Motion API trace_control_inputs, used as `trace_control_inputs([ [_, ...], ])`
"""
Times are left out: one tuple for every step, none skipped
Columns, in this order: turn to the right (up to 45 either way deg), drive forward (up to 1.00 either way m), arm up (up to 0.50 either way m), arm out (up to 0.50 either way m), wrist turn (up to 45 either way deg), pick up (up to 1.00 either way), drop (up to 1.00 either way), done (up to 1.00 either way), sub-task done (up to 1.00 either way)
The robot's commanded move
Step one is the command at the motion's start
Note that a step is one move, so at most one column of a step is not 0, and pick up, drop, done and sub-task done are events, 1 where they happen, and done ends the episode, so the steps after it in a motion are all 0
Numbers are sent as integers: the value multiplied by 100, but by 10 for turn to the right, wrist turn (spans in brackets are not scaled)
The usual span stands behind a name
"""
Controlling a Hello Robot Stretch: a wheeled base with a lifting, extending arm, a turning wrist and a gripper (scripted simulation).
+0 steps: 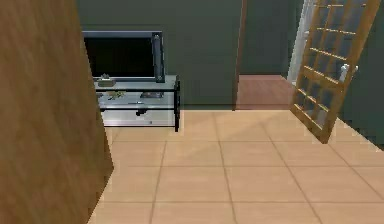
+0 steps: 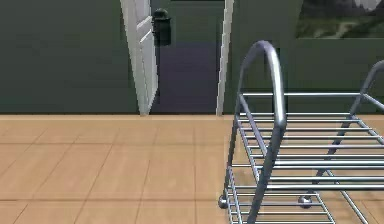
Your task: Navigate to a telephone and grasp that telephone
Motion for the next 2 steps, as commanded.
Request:
trace_control_inputs([
  [-450,0,0,0,0,0,0,0,0],
  [-450,0,0,0,0,0,0,0,0],
])
